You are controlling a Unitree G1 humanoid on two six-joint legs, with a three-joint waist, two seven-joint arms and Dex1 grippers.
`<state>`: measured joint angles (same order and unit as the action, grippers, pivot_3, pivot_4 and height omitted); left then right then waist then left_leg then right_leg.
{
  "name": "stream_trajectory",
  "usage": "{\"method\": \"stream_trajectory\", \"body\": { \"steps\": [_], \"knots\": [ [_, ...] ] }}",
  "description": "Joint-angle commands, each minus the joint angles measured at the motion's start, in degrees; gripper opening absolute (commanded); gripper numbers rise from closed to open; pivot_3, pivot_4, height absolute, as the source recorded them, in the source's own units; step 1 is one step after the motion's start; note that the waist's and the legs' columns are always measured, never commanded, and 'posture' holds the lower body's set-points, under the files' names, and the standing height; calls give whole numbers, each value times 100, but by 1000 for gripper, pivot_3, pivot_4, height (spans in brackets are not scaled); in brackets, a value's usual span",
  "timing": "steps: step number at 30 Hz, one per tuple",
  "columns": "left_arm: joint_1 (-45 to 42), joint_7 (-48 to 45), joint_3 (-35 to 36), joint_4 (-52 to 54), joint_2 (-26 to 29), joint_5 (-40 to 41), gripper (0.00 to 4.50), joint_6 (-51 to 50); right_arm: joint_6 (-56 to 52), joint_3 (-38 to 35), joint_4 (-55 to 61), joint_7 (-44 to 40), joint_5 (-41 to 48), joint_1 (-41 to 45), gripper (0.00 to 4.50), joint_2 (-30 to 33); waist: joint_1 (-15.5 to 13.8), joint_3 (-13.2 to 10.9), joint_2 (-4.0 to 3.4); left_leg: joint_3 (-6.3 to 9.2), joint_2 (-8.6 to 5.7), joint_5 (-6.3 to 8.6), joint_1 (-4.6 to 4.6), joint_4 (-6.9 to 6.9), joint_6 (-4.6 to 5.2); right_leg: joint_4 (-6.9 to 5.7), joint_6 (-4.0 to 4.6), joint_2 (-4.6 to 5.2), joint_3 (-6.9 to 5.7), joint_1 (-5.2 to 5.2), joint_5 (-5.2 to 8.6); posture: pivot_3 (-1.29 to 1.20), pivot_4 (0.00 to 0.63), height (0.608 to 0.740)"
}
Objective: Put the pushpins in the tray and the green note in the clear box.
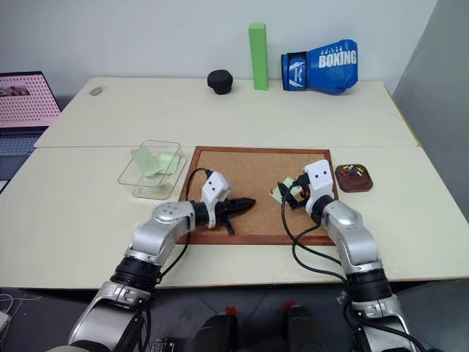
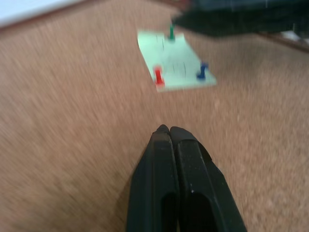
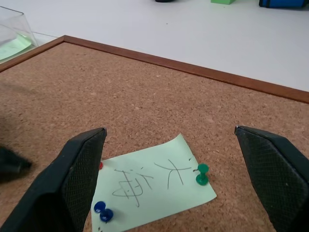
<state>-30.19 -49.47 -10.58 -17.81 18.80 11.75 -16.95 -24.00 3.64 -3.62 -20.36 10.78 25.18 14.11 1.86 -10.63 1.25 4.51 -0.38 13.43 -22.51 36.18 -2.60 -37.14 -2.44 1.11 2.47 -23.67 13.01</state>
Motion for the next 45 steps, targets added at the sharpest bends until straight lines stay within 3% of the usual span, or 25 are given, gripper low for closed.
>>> {"method": "stream_trajectory", "body": {
  "steps": [1,10,13,26,33,45],
  "knots": [
    [106,-85,-49,-155,-37,-17,13,-157,149,-58,-272,-74,-26,240,4500,-57,1,2,-3,0,-1,0,3,0,0,0,-2,1,1,3,1,0,150,740],
    [139,-108,-21,-69,-68,-14,13,-175,300,-214,-888,-23,-53,366,4500,-214,4,4,-8,-1,1,0,40,-3,0,-1,-21,-1,1,33,13,0,150,740],
    [163,-104,-2,-50,-54,-29,0,-165,387,-285,-1049,66,-77,405,4107,-238,4,4,-8,-2,1,0,41,-3,0,1,-21,-1,3,35,13,0,150,740],
    [74,-49,49,-131,-119,-98,0,-103,648,-234,-1205,44,-246,459,1257,-155,5,5,-8,-2,1,0,45,-5,0,0,-21,-1,4,37,13,0,150,740],
    [12,28,121,-281,-185,-130,0,17,792,-191,-1209,-103,-270,425,12,-242,4,5,-8,-2,1,0,46,-5,0,0,-21,-1,4,38,13,0,150,740],
    [139,-8,60,-88,-191,-117,0,-322,709,-371,-270,-140,-126,246,12,-230,4,5,-9,-2,1,0,47,-6,0,0,-21,-1,5,38,13,0,150,740]
  ]
}}
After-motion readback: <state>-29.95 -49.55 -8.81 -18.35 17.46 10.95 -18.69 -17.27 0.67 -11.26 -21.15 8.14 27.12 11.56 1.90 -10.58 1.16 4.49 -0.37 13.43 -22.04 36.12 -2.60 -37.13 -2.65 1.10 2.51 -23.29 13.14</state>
